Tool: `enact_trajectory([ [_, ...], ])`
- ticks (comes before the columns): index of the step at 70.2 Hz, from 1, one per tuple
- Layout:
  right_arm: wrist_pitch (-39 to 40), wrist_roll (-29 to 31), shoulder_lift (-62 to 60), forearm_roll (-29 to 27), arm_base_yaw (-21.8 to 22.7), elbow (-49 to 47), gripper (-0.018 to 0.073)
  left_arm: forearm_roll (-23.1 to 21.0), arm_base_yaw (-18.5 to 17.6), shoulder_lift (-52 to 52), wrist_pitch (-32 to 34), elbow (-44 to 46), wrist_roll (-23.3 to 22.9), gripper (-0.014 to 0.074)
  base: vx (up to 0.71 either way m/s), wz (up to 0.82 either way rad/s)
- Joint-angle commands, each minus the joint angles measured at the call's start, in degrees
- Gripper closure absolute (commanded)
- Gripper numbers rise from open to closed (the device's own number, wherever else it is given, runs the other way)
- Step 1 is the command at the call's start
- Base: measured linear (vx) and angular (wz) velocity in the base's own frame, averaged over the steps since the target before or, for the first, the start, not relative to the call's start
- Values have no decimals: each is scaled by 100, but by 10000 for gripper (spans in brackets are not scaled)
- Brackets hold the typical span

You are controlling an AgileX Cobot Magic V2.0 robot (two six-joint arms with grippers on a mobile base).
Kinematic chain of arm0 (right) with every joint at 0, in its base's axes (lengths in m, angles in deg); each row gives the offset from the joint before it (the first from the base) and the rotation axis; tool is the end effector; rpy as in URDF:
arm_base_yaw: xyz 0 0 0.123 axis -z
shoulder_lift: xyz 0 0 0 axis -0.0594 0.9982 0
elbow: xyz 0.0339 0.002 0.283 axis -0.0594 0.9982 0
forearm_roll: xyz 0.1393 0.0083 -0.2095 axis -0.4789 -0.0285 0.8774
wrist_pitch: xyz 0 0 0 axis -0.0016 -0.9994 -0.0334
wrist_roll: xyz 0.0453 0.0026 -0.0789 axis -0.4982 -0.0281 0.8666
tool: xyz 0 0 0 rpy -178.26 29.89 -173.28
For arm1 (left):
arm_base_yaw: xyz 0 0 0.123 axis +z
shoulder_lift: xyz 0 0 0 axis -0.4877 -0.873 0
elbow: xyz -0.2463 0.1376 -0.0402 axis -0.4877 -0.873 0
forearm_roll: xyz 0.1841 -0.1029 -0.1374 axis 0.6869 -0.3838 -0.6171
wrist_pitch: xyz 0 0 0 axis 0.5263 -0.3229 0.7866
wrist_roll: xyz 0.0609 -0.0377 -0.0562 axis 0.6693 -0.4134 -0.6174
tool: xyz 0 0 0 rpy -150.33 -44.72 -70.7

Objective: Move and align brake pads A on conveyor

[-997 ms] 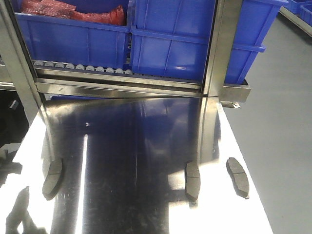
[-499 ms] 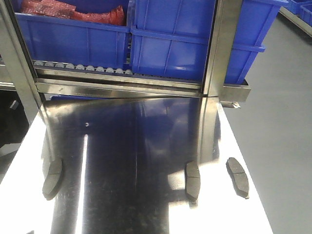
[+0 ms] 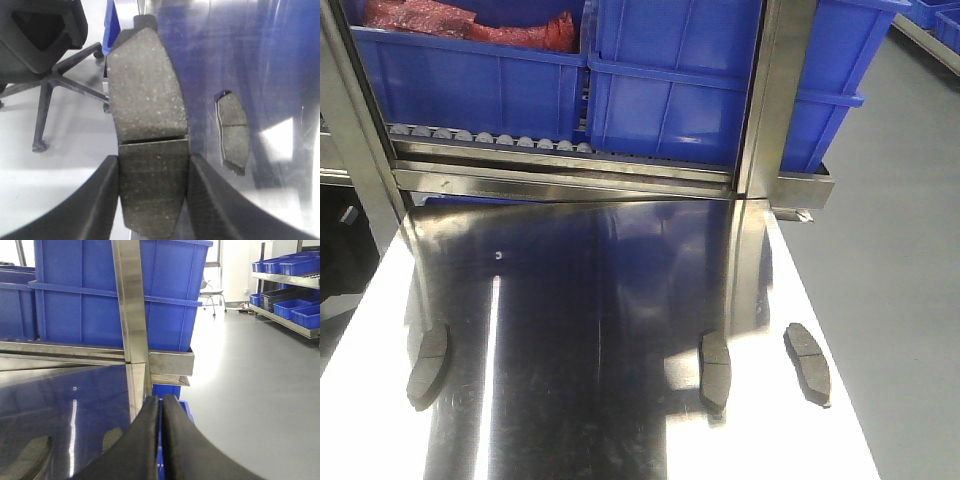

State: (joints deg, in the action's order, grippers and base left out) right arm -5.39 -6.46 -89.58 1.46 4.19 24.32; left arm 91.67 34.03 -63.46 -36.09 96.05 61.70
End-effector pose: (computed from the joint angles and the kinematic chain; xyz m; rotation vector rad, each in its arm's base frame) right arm 0.0569 -0.0005 0.1977 0.0374 1.5737 0.0208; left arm 0.1548 0.0161 0.2925 -0.0985 2.3298 0.0884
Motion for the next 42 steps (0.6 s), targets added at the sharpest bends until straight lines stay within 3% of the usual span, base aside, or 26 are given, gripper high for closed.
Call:
enact_trajectory([
  [1, 412, 35, -59, 7, 1, 30, 563, -5, 2, 45, 319, 173, -1, 405, 0, 0],
  [42, 412, 35, -59, 7, 1, 30, 563, -5, 2, 45, 319, 173, -1, 405, 0, 0],
])
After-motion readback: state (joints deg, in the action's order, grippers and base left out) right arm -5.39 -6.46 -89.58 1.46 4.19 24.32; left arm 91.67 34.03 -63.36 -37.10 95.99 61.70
